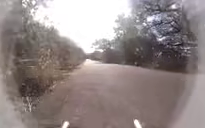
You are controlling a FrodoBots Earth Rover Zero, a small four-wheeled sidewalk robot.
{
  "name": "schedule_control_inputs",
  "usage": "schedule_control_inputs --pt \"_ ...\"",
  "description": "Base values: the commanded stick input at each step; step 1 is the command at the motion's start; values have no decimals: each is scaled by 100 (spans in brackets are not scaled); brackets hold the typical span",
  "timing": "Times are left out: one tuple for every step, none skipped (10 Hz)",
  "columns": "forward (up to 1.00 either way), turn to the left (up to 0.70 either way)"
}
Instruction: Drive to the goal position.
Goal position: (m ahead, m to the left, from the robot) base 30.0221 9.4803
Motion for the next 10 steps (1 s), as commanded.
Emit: schedule_control_inputs --pt "70 10" --pt "70 0" --pt "70 0" --pt "70 0" --pt "70 0" --pt "70 0" --pt "70 0" --pt "70 0" --pt "70 0" --pt "70 0"
